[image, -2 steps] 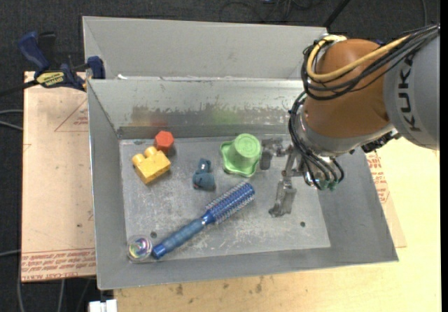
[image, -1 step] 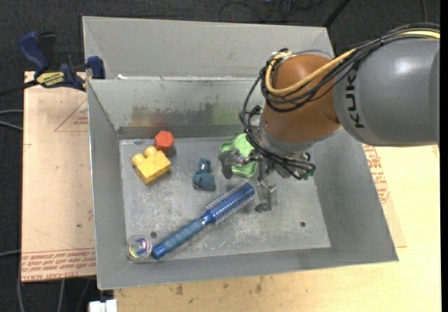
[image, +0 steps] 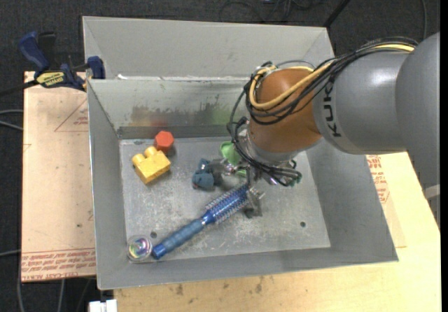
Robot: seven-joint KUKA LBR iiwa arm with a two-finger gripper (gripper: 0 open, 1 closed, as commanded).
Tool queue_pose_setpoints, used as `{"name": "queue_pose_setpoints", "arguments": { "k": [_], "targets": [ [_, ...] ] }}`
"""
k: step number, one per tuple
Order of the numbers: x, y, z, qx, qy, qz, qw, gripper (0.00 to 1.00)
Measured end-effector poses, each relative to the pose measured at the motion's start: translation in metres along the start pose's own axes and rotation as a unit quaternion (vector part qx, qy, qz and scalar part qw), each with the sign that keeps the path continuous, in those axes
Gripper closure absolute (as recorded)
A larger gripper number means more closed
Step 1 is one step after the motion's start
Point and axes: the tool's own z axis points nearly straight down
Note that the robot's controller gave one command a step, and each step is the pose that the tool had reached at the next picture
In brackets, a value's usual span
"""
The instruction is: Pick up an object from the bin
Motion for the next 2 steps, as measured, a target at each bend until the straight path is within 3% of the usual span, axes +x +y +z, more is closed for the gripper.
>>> {"name": "queue_pose_setpoints", "arguments": {
  "k": [1, 2],
  "targets": [
    [0.0, -0.001, -0.003, 0.001, -0.0021, 0.001, 1.0, 1.0],
    [-0.027, -0.075, -0.154, 0.006, -0.006, -0.017, 0.9998, 1.0]
  ]
}}
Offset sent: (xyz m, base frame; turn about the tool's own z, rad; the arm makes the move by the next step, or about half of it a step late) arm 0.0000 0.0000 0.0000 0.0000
